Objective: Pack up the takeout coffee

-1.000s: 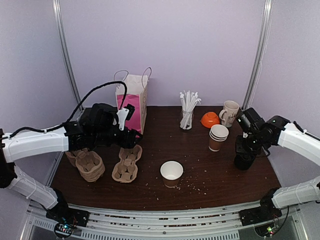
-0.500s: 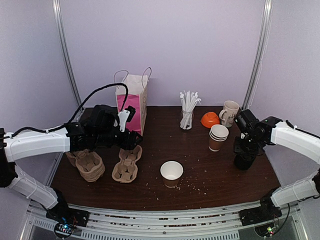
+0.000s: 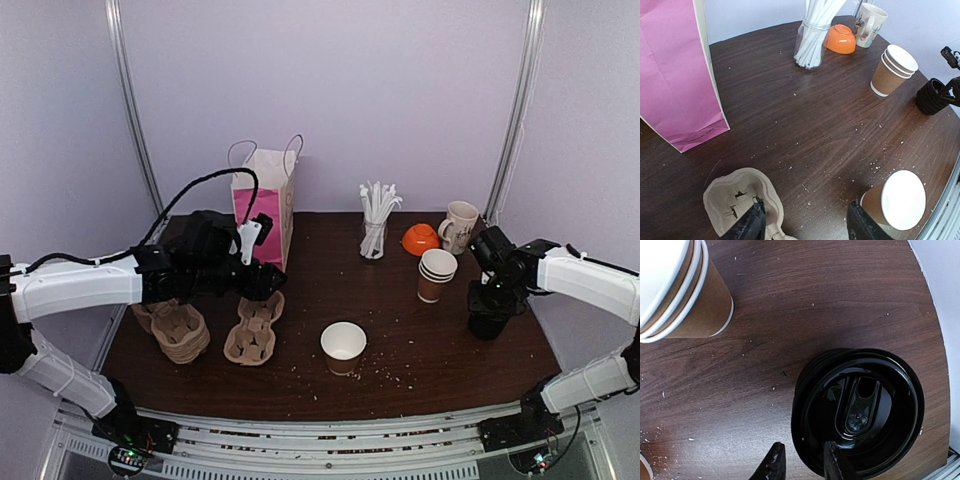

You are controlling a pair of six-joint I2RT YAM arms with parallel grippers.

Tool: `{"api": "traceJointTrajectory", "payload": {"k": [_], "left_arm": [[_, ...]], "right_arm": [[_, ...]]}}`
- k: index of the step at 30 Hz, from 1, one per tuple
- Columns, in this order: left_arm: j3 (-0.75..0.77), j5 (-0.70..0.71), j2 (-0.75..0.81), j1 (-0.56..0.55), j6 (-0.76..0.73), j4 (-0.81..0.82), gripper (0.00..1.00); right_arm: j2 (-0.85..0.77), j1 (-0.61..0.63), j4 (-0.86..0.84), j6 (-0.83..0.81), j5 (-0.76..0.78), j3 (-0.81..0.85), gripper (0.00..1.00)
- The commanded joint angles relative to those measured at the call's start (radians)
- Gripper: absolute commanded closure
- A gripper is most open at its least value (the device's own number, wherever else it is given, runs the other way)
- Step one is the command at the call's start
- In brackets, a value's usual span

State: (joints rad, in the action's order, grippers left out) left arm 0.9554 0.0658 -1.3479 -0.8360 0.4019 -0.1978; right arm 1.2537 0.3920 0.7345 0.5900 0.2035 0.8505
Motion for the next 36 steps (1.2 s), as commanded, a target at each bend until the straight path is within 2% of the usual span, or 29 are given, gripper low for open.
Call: {"api": "traceJointTrajectory", "payload": {"k": [1, 21, 26, 28, 31, 36], "left_arm": [[-0.014, -0.011, -0.005, -0.003, 0.003, 0.051, 0.43], [-0.013, -0.01, -0.012, -0.006, 0.006, 0.051, 0.45], [-0.013, -0.015, -0.015, -0.005, 0.006, 0.051, 0.45], [-0.012, -0.015, -0.016, -0.005, 0.005, 0.051, 0.45], [-0.013, -0.013, -0.014, -0.005, 0.005, 0.051, 0.45], [-0.012, -0.012, -0.019, -0.005, 0.003, 0.052, 0.45]], "right_arm": [[0.006, -0.011, -0.001, -0.012, 0.003, -0.007, 0.74], [-0.017, -0.013, 0.042, -0.035, 0.039, 0.018, 0.89], [-0.003, -0.014, 0.046, -0.039, 0.045, 0.026, 0.75], [0.004, -0.013, 0.043, -0.04, 0.044, 0.022, 0.73], [0.016, -0.013, 0.036, -0.043, 0.038, 0.015, 0.73], [0.025, -0.013, 0.03, -0.048, 0.028, 0.004, 0.82]]}}
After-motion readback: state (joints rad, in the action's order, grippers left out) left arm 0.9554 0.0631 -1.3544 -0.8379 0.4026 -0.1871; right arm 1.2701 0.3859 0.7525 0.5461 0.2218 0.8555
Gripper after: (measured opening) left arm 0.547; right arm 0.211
